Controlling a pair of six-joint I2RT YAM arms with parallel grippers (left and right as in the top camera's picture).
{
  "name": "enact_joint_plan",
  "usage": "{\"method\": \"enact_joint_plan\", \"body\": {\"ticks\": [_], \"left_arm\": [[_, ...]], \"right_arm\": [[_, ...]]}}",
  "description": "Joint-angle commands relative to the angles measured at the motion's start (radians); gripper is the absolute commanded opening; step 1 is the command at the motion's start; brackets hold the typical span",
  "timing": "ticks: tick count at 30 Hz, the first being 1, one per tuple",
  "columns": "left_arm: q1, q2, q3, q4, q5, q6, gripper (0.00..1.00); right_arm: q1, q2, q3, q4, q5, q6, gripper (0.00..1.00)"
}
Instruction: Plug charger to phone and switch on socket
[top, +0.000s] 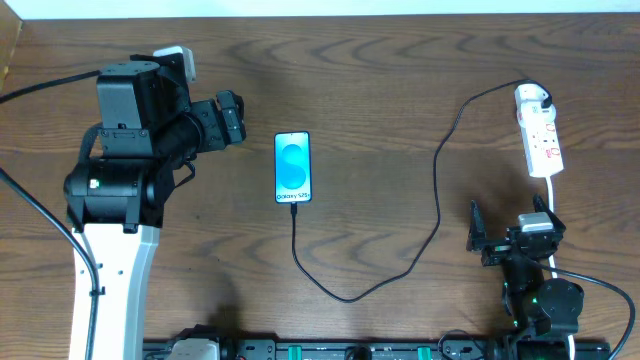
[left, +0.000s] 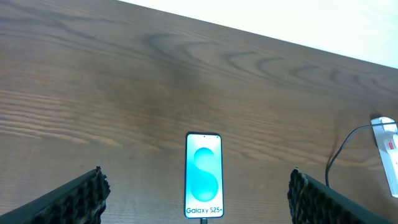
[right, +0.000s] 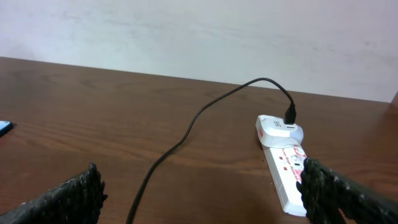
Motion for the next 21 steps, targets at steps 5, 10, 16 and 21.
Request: {"method": "enact_joint_plan", "body": {"ticks": [5,10,16,21], "left_arm": [[0.003,-0.002,0.005,-0.003,-0.003,-0.006,0.93],[0.003,-0.002,0.005,-0.018,-0.003,-0.006,0.93],[0.003,-0.093,-0.071,0.011,-0.046,-0.005,0.93],[0.005,-0.299,-0.377,0.337,-0.063,0.012,0.93]], "right_arm": [[0.003,-0.006,-0.003,-0.002,0.005,0.011,0.99],[0.003,-0.006,-0.003,-0.002,0.006,0.011,0.99],[0.003,-0.006,-0.003,-0.002,0.005,0.011,0.99],[0.003,-0.006,-0.003,-0.002,0.005,0.011,0.99]]}}
